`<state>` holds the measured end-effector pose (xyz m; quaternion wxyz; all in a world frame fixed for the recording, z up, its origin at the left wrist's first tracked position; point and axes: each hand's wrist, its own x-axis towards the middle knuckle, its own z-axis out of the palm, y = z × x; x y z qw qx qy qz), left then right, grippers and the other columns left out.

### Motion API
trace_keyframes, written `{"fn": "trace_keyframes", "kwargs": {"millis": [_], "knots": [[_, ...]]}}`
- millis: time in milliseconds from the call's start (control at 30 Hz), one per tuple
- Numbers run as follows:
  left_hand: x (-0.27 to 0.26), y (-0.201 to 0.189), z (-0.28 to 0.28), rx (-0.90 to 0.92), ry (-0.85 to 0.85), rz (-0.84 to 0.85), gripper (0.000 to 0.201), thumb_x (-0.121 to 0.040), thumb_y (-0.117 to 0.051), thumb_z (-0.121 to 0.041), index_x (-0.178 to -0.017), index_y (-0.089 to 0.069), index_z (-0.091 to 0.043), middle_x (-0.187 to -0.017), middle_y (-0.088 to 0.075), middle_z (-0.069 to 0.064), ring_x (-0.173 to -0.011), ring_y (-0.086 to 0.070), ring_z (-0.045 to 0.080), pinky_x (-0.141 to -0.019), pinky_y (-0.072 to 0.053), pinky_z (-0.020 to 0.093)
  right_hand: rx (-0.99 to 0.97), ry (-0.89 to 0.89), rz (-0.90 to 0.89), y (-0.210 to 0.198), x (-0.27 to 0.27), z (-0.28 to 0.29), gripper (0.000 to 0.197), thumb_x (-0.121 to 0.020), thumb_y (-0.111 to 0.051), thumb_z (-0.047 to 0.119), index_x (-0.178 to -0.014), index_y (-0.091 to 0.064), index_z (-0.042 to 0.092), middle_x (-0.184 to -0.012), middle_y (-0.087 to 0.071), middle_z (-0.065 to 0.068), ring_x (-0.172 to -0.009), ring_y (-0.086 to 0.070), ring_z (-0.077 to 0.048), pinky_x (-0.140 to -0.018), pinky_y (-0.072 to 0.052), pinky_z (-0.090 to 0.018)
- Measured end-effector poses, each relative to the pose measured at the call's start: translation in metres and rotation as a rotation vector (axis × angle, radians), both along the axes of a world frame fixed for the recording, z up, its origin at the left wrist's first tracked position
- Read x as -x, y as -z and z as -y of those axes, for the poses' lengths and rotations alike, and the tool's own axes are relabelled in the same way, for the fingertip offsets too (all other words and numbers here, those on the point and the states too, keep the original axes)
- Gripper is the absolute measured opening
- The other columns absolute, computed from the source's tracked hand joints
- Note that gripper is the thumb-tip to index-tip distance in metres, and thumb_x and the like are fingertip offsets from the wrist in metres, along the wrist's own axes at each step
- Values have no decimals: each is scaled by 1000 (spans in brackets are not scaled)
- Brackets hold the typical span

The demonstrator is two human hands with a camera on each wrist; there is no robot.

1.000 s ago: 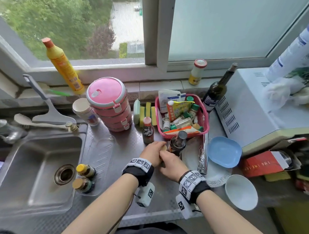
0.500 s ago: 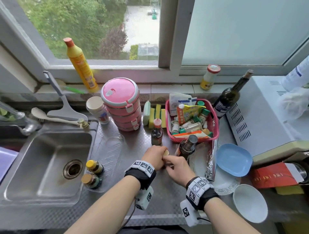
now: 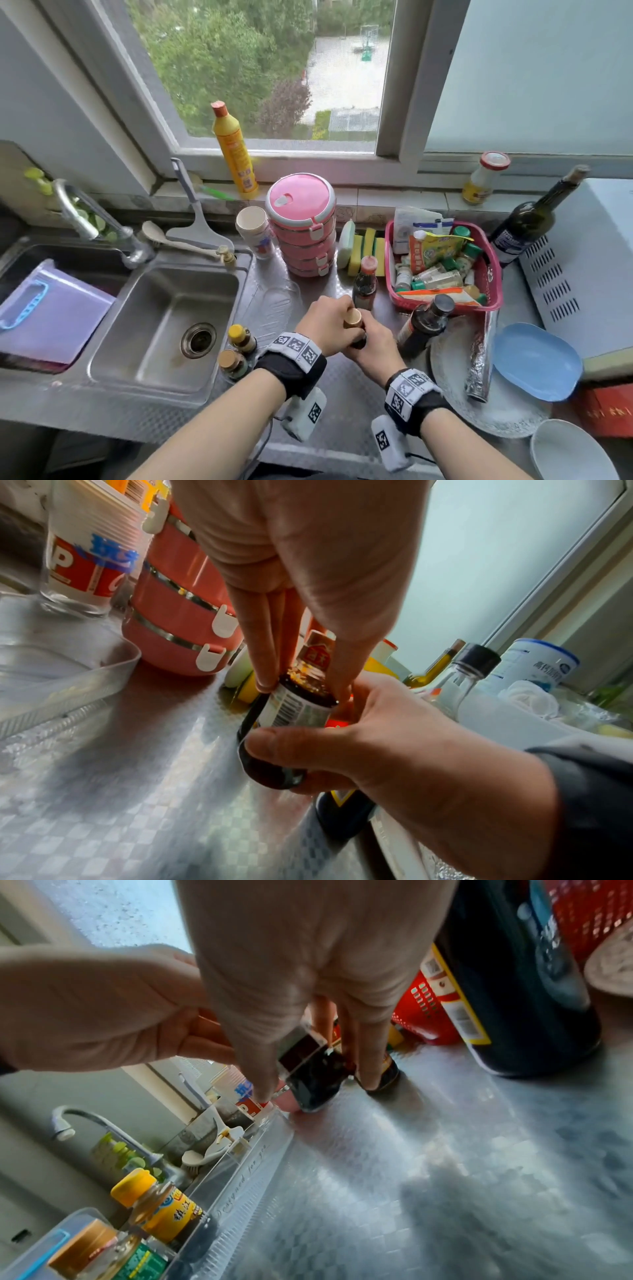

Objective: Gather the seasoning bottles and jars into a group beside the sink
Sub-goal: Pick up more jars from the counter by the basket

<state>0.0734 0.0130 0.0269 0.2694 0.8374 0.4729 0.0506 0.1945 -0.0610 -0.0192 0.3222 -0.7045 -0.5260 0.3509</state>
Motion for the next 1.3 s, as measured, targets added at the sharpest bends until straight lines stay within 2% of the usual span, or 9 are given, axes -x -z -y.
{"fn": "trace_keyframes", "kwargs": {"millis": [133,300,367,467,567,700,800,1167,1300], "knots": [[4,-7,-2,-25,21,31,40,-67,-74,-50,-91,-63,-19,-84,-72,3,-82,-67,26,-74,-55,34,-94,44,-17,-4,3,-3,40,-70,-75,12,-106,-63,22,-91,-71,1,-84,-64,-17,-73,-51,-29],[0,-20,-18,-142,-49,206,47,-74,-67,-55,-100,-69,-16,-92,-71,-2,-83,-66,15,-79,-57,35,-105,82,-30,-1,0,-5,40,-66,-83,19,-99,-62,23,-87,-71,5,-82,-64,-12,-74,-51,-27],[-10,-25,-28,-191,-88,289,47,-78,-71,-45,-113,-64,-16,-103,-65,-2,-92,-63,16,-87,-55,34,-100,97,-20,1,-2,-3,41,-64,-85,22,-98,-61,24,-87,-71,4,-82,-64,-14,-75,-51,-28],[-32,-26,-44,-149,-55,241,78,-78,-80,-38,-143,-46,-12,-134,-54,6,-123,-53,21,-109,-43,34,-96,116,-44,2,-2,2,39,-64,-84,20,-96,-62,21,-85,-71,3,-81,-64,-12,-75,-50,-24],[-53,-19,-56,-20,-55,146,91,-78,-82,-39,-151,-36,-14,-147,-48,8,-136,-47,24,-115,-38,38,-82,93,-49,4,-3,8,35,-66,-79,19,-96,-62,22,-86,-71,4,-81,-65,-10,-75,-52,-28],[-69,-7,-62,75,-210,155,60,-72,-86,-34,-123,-60,-18,-117,-71,5,-110,-66,24,-93,-51,28,-100,79,-56,3,-7,18,23,-69,-74,26,-87,-60,19,-76,-68,5,-70,-60,-6,-62,-45,-18],[-69,10,-58,144,-334,193,49,-63,-88,-38,-103,-65,-21,-101,-73,0,-97,-68,20,-85,-53,26,-86,77,-48,0,-9,26,24,-74,-71,33,-90,-59,19,-77,-68,1,-71,-59,-12,-63,-45,-24],[-71,57,-50,95,-371,264,40,-59,-84,-34,-89,-62,-22,-89,-73,4,-86,-69,28,-76,-57,37,-61,142,-20,12,-14,34,25,-72,-71,32,-93,-58,29,-80,-67,10,-73,-59,-6,-66,-44,-18],[-61,54,-50,78,-361,291,44,-55,-82,-41,-92,-65,-25,-85,-73,-3,-82,-70,22,-76,-58,35,-46,177,-27,16,-13,30,33,-68,-75,36,-96,-58,30,-84,-70,9,-77,-62,-8,-71,-49,-25]]}}
